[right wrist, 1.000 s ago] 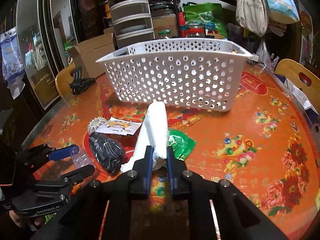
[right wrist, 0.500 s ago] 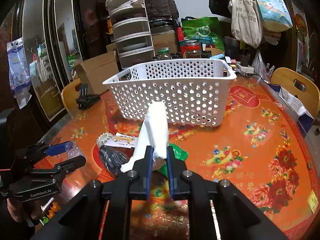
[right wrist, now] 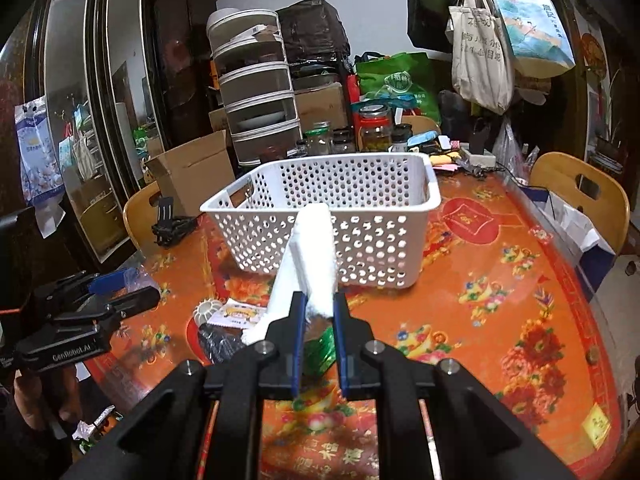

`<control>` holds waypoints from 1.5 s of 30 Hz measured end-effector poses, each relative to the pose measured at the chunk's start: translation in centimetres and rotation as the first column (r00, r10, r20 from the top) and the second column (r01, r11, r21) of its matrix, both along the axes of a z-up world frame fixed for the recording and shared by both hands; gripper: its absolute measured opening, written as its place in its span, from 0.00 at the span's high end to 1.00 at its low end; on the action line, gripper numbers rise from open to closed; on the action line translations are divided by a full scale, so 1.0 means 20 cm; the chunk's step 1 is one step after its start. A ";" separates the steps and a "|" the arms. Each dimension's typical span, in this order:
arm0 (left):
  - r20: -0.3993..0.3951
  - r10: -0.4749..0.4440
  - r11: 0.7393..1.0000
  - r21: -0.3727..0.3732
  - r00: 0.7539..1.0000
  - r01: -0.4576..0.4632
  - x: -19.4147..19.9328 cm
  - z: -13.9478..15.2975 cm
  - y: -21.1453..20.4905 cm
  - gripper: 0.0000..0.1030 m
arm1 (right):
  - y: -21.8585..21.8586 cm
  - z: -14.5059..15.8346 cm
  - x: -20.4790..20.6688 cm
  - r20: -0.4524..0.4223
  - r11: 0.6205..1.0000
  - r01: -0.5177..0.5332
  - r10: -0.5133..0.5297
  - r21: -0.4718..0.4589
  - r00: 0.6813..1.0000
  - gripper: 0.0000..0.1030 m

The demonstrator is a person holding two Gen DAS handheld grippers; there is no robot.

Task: Organize soft objects
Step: 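Close the left tool on the clear plastic bag while the right tool lifts the napkin, then carry the napkin with the right tool while the left tool carries the bag over the basket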

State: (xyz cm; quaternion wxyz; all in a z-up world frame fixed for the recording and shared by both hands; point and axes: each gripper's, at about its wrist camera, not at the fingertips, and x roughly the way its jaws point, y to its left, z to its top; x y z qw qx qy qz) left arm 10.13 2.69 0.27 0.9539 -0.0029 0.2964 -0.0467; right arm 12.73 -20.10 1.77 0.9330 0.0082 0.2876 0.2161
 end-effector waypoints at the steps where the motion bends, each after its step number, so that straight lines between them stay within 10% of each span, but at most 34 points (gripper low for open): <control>1: 0.003 0.002 1.000 -0.005 1.000 -0.002 0.01 0.02 0.01 0.50 | 0.00 0.01 0.01 0.001 1.000 0.001 -0.001 0.000 1.000 0.89; 27: -0.036 -0.007 1.000 0.002 0.999 0.007 0.67 0.45 0.01 0.50 | 0.12 0.33 0.50 -0.014 0.994 0.026 -0.028 -0.106 1.000 0.89; 45: -0.296 0.052 0.999 0.013 0.954 -0.051 1.42 0.19 -0.04 0.50 | 0.28 0.12 1.05 -0.225 0.976 0.031 -0.081 -0.217 0.971 0.89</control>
